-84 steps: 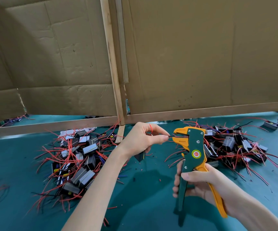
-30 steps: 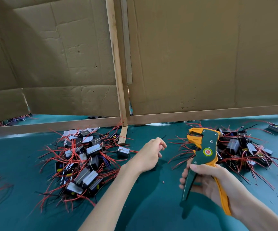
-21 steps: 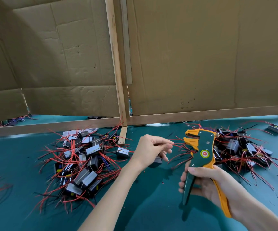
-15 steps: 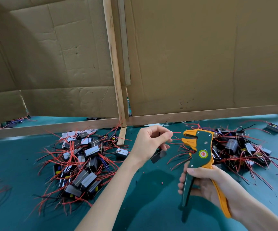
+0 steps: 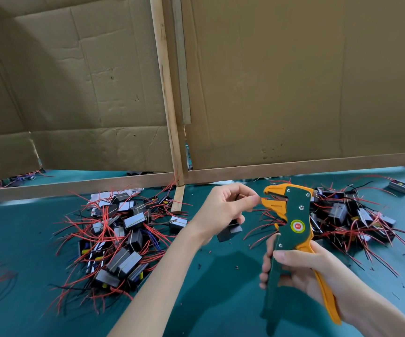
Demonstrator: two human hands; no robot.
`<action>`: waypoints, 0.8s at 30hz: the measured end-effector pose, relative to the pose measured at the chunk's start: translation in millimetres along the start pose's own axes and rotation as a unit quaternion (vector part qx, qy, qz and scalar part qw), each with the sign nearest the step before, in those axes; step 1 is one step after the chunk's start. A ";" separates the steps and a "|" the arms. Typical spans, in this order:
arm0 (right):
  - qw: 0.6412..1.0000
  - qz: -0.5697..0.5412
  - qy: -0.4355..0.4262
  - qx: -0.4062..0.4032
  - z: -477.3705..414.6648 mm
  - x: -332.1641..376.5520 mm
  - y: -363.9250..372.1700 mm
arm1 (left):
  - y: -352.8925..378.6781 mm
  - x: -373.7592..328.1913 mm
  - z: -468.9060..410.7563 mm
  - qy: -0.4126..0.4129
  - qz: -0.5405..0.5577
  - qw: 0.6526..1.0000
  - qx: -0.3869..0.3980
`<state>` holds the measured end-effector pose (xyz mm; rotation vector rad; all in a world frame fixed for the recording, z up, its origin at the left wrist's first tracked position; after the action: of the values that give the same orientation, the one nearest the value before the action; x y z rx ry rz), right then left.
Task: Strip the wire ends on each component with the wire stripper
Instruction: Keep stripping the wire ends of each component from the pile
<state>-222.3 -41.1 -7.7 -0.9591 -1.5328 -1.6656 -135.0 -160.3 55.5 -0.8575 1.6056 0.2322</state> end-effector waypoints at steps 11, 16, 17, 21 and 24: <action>0.996 0.072 0.010 -0.042 6.6 -7.0 -0.7 | -10.6 -7.7 6.2 -0.023 -0.038 0.999 0.019; 0.990 0.094 0.004 -0.104 10.7 -12.2 1.1 | -14.2 -5.9 7.4 -0.034 -0.055 0.997 0.041; 0.987 0.111 0.002 -0.118 10.3 -13.7 -1.1 | -14.1 -4.1 7.3 -0.038 -0.068 0.996 0.041; 0.994 0.066 0.006 -0.090 4.3 -18.1 -2.1 | -12.6 1.6 5.4 -0.041 -0.104 0.993 0.028; 0.999 0.011 0.015 -0.031 -3.1 -19.9 -0.5 | -20.0 -1.0 2.8 -0.022 -0.146 0.989 -0.013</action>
<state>-212.9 -44.2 -25.2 -0.9760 -1.4537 -1.7119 -120.1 -172.4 61.9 -1.0869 1.4179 0.0644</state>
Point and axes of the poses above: each hand's wrist, its own z-axis away from the middle knuckle, its own y-axis out of the palm, x = y × z, the point moved 6 cm from there along -z, towards the middle knuckle, and after that the axes turned 8 degrees about -z, right-handed, at the moved point
